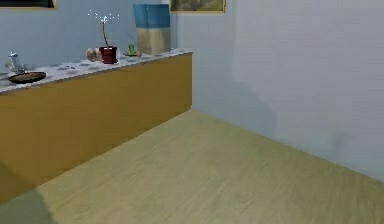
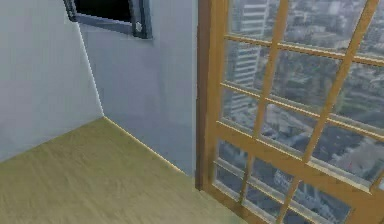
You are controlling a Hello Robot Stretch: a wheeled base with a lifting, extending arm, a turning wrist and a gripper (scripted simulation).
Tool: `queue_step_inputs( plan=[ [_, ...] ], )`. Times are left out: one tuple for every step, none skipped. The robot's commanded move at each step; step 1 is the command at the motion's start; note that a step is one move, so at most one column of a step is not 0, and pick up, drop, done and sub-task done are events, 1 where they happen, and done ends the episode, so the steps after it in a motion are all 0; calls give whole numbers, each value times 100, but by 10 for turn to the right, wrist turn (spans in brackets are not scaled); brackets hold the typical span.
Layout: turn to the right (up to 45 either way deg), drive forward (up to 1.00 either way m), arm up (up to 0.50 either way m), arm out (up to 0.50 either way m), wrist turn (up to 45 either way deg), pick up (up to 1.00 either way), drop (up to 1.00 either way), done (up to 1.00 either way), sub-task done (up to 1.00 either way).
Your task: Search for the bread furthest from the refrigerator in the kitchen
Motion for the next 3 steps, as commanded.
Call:
queue_step_inputs(
  plan=[
    [-330,0,0,0,0,0,0,0,0],
    [0,100,0,0,0,0,0,0,0],
    [-30,0,0,0,0,0,0,0,0]
  ],
)
